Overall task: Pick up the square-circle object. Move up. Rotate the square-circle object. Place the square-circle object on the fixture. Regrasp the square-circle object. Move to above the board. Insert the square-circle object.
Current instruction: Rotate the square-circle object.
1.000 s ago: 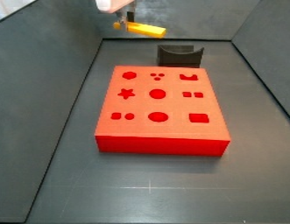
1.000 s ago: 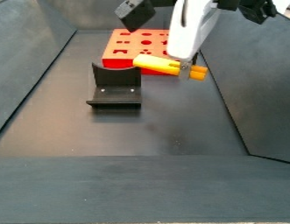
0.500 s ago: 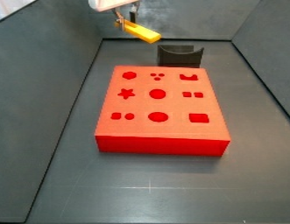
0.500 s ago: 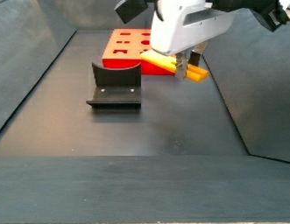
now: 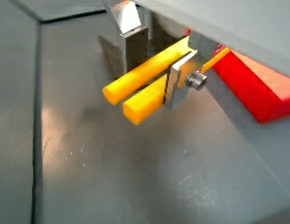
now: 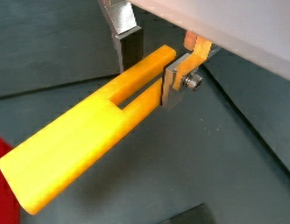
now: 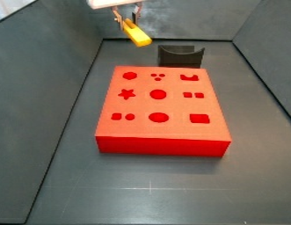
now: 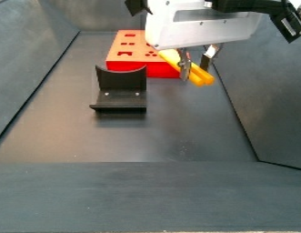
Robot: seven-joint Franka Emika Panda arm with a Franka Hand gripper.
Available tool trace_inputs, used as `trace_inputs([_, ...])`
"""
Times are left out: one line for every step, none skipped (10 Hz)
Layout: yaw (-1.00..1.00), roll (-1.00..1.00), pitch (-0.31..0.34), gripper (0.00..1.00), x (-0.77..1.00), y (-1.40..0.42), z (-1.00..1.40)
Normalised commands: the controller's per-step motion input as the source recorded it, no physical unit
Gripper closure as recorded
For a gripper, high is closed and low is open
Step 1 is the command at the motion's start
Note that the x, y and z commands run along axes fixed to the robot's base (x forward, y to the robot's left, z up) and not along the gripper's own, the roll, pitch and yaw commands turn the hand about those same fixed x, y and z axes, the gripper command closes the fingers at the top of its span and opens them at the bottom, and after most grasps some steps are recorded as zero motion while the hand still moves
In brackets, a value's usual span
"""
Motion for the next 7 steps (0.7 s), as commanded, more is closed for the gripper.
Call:
trace_inputs([-1.00,0.00,-0.003,1.00,0.01,0.02,-0.01])
trace_inputs([-1.00,0.00,-0.004,1.00,0.00,0.02,-0.01])
trace_inputs([-1.00,0.00,-0.005,1.00,0.00,0.02,-0.01])
trace_inputs([-0.94,0.00,-0.005,1.00,0.00,0.02,-0.01])
trace_inputs([-0.61,0.00,-0.005,1.00,0.00,0.02,-0.01])
trace_inputs([-0.41,0.00,-0.005,1.00,0.00,0.02,-0.01])
trace_inputs([-0.24,0.00,-0.005,1.00,0.00,0.02,-0.01])
